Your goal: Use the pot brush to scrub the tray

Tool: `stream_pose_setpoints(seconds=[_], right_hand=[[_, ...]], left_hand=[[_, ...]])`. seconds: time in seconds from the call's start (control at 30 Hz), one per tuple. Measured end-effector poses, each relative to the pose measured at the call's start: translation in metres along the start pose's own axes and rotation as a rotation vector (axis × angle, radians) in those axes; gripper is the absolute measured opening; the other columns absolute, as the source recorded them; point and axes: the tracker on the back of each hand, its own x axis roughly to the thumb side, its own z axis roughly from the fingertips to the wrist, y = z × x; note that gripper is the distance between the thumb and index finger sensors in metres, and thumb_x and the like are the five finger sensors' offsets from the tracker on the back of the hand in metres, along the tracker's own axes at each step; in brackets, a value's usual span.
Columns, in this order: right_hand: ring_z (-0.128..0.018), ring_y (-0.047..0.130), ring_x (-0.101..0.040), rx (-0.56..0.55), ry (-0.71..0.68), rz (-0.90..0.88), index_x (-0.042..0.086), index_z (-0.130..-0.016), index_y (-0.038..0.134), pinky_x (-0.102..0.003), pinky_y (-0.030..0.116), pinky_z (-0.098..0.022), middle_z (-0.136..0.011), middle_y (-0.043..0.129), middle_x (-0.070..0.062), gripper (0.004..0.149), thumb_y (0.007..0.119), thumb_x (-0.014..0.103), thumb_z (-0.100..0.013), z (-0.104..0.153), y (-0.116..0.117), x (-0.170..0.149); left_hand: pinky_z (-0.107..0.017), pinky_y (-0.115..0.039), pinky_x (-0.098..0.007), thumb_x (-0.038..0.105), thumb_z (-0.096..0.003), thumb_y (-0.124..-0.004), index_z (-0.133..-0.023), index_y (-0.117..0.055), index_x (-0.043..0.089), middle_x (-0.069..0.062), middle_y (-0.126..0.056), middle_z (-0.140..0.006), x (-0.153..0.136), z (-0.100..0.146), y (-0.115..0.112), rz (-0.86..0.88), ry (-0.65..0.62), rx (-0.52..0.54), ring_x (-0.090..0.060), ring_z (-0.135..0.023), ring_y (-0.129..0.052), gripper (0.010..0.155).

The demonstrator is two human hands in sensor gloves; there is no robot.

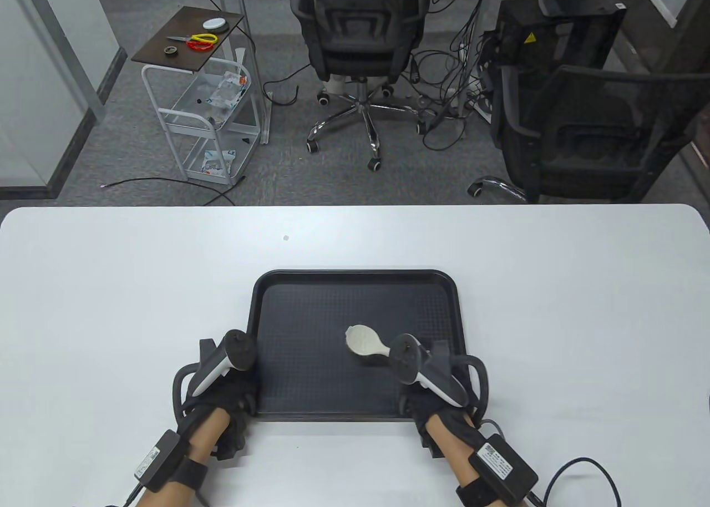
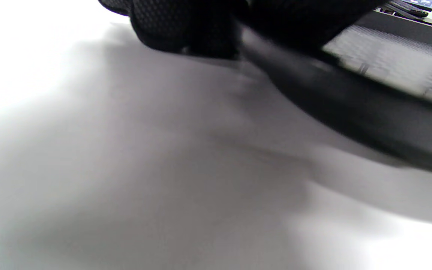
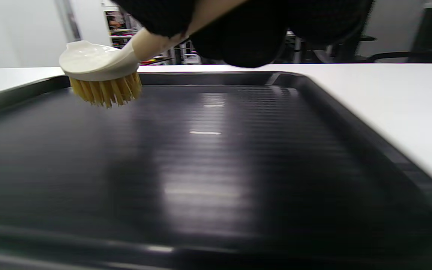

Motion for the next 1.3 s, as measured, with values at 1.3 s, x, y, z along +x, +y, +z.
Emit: stream_pose_setpoints(seconds=[1.3], right_hand=[[-0.07, 0.09, -0.029, 0.111, 0.318, 0.019, 0.025, -0.098, 0.074, -0.052, 0.078, -0.052, -0.094, 0.079, -0.01, 0.051, 0.081, 0.024, -0.047, 0.038, -0.003, -0.149]], left_hand=[[-0.078, -0.044, -0.053, 0.044, -0.0492, -0.072, -0.107, -0.024, 0.032, -0.002, -0.069, -0.08, 0.0, 0.0, 0.0, -0.001, 0.004, 0.003, -0.023, -0.07, -0.073, 0.076]])
